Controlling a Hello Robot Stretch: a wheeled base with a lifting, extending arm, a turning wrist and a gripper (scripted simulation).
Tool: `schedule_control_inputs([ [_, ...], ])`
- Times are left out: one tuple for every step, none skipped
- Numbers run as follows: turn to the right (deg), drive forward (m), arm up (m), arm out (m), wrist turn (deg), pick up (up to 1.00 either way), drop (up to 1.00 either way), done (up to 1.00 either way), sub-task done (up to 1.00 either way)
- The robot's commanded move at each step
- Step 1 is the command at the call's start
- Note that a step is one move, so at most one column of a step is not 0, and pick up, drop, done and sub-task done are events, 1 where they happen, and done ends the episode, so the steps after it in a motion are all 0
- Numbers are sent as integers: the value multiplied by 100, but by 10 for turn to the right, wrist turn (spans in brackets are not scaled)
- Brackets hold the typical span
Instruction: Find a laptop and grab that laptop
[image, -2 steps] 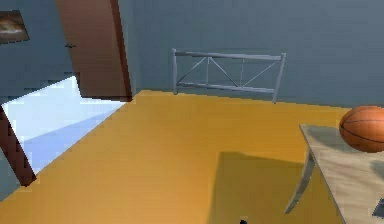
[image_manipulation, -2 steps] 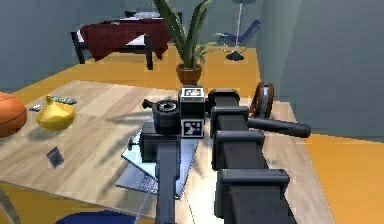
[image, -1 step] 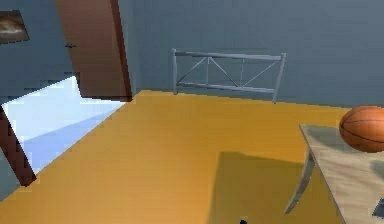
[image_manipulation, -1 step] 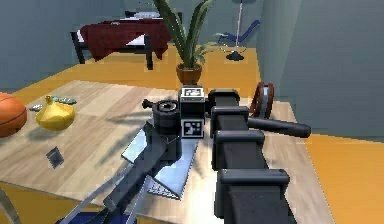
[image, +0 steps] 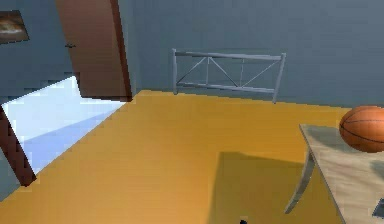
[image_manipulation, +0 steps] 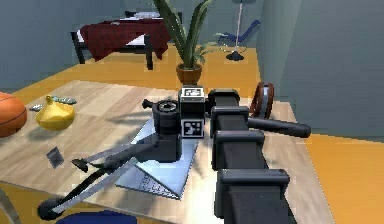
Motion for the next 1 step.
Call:
schedule_control_inputs([
  [0,0,0,0,450,0,0,0,0],
])
